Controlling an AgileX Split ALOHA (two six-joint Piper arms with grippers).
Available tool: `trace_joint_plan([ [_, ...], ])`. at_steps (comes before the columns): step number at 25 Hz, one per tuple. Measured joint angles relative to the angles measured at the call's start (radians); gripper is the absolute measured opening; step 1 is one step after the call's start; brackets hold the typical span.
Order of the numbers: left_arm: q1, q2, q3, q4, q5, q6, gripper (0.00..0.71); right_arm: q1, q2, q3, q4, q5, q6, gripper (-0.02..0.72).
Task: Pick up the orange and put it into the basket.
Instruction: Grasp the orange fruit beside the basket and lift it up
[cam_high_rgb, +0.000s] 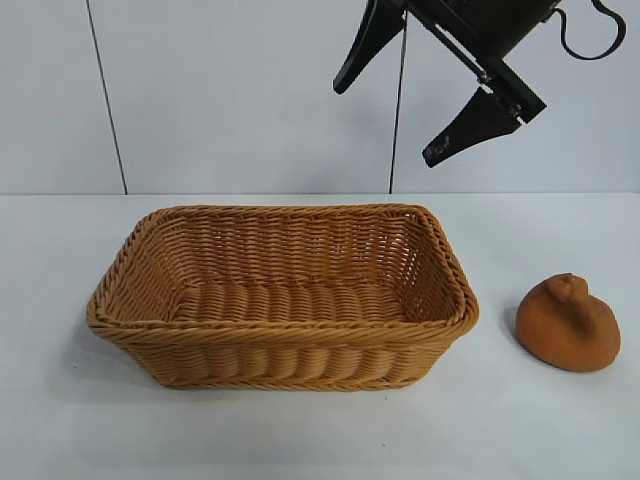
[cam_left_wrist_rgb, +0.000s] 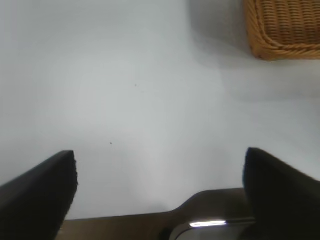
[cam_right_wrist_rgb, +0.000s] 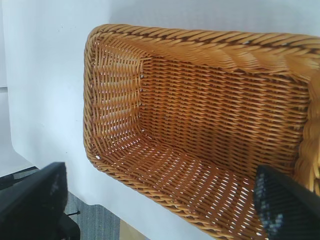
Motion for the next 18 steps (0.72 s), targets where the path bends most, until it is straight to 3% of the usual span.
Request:
trace_joint_plan([
  [4,0.0,-0.152,0.093,-0.002,-0.038,-0.003,0.643,0.0,0.0,0.0,0.0,0.0,0.0,0.694],
  [14,0.0,-0.384,0.099,-0.002,-0.059,-0.003,0.643,0.0,0.0,-0.002,-0.004,0.006,-0.004,0.694],
  [18,0.0,-0.411,0.099,0.002,-0.059,-0.004,0.643,0.0,0.0,-0.066,-0.108,0.063,0.009,0.694],
])
